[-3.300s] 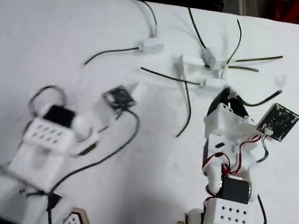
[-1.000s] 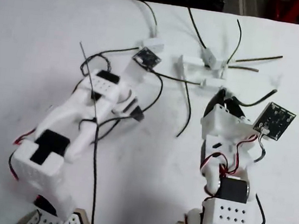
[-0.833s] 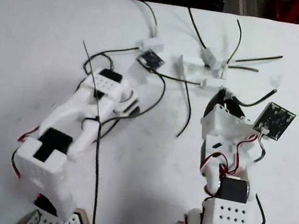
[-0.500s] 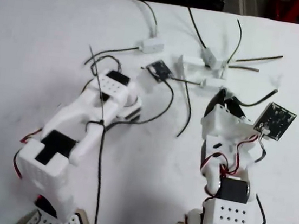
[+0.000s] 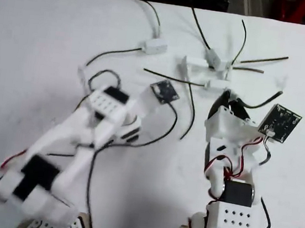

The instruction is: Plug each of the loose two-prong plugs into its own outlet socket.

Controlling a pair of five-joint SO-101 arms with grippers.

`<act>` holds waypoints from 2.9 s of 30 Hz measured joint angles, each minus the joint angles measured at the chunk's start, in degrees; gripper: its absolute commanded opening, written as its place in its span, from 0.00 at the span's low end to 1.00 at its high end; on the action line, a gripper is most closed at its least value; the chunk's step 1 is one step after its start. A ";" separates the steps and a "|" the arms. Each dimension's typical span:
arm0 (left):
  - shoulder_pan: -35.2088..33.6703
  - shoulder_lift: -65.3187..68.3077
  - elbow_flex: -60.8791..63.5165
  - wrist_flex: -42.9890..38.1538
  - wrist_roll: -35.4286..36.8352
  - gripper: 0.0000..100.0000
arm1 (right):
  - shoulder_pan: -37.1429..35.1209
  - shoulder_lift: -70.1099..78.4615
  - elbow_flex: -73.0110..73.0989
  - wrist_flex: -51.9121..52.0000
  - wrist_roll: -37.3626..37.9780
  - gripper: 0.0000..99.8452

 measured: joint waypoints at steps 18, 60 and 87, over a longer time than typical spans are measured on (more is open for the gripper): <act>-2.11 -13.98 10.37 -1.14 -2.64 0.18 | -3.08 0.00 0.00 1.41 3.25 0.02; -41.32 -60.92 46.95 -12.84 5.89 0.15 | -39.21 35.96 -5.01 0.00 21.36 0.02; -41.32 -61.27 47.38 -12.84 5.89 0.15 | -37.63 43.43 -6.33 -5.63 21.54 0.02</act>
